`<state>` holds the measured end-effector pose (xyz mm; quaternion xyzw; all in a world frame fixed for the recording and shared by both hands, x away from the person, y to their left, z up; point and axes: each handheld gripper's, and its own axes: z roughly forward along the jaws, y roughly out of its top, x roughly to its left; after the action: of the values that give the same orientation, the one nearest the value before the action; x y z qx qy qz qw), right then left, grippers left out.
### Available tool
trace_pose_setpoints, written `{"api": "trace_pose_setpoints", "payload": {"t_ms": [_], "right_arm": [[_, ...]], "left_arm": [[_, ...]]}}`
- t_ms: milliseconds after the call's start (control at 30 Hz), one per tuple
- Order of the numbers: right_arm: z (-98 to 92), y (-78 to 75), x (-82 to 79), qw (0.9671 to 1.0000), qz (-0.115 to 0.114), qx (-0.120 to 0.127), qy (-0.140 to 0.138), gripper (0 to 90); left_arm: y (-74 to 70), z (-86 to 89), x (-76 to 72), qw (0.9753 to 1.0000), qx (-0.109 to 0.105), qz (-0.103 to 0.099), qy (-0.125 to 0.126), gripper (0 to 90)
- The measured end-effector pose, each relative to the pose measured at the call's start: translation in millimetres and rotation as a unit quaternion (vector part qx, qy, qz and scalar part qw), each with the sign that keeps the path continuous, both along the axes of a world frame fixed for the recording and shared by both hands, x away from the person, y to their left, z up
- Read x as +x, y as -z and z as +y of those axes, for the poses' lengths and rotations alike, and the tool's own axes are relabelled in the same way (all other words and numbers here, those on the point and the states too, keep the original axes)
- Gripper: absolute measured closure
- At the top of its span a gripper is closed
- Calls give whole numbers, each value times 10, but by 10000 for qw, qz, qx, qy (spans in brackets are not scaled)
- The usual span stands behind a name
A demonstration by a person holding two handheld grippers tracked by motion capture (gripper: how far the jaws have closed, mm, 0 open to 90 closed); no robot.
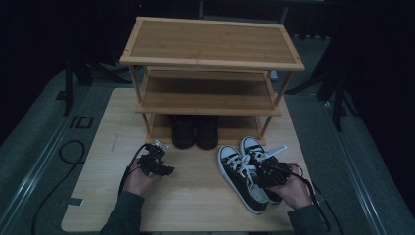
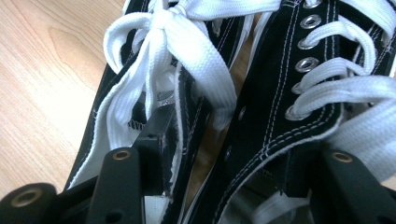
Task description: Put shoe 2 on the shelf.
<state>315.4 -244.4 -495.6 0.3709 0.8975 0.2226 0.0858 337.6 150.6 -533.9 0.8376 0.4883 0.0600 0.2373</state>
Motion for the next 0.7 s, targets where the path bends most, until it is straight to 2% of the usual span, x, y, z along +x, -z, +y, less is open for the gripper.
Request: {"api": "trace_pose_setpoints", "payload": {"t_ms": [367,700], "right_arm": [[70,70,37,9999,39,-79,56,450],[47,86,53,10000,-26,-53,78,525]], "left_arm": [[-4,-2,0,10000,-2,-6,6,458],[1,-9,2,10000,32,9,46,458]]}}
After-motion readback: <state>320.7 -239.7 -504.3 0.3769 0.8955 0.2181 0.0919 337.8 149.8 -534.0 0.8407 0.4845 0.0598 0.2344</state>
